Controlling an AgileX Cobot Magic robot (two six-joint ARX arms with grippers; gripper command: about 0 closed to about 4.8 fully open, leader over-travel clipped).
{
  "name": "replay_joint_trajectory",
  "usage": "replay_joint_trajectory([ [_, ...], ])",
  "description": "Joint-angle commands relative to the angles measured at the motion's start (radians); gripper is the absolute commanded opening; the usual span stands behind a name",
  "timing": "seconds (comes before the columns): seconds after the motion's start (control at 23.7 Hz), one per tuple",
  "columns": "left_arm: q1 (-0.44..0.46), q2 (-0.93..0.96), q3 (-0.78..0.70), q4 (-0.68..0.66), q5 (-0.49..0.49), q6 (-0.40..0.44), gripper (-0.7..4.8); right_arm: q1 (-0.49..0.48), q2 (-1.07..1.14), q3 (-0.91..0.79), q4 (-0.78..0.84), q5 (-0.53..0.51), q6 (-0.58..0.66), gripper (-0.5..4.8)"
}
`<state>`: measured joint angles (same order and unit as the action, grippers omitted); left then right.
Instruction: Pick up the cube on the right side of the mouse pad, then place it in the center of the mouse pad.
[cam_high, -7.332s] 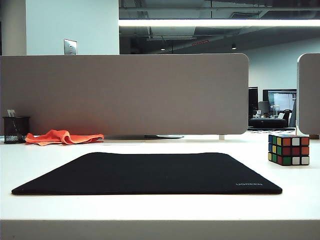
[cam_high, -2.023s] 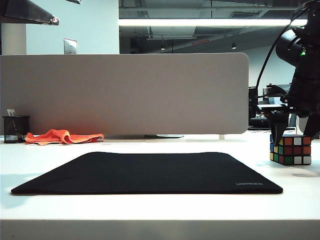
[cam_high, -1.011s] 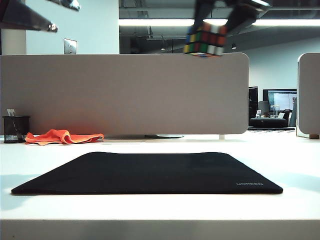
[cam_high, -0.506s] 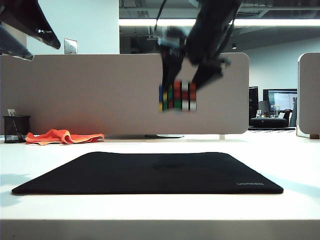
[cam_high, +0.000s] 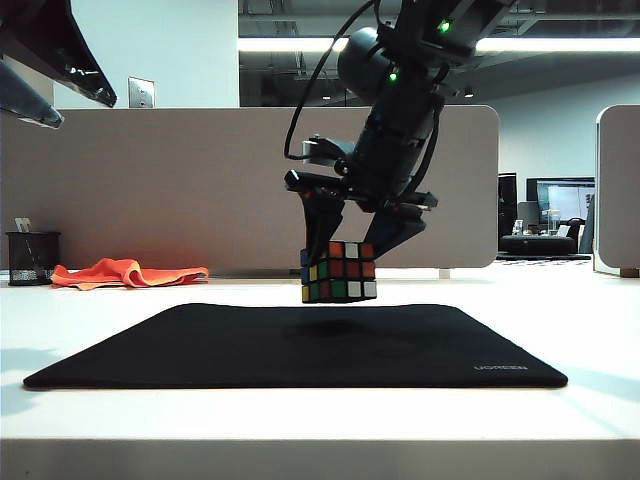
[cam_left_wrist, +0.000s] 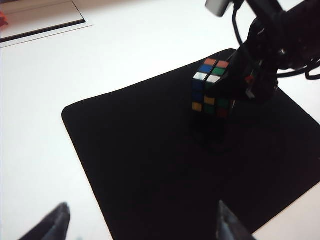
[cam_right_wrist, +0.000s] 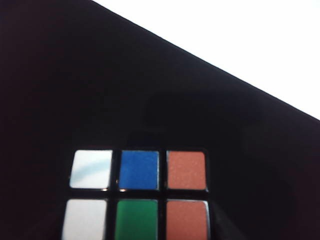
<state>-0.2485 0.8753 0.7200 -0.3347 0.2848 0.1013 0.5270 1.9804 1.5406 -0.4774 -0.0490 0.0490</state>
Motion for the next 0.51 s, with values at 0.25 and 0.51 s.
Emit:
replay_joint_trajectory([
  [0.25, 0.000, -0.001, 0.003, 0.006, 0.000, 0.004, 3.73, 0.015, -0.009, 0.007, 0.071, -0.024, 0.011, 4.13],
  [0.51, 0.000, -0.002, 0.003, 0.006, 0.000, 0.004, 3.73, 0.012, -0.075, 0.008, 0.035, -0.019, 0.010, 3.83],
])
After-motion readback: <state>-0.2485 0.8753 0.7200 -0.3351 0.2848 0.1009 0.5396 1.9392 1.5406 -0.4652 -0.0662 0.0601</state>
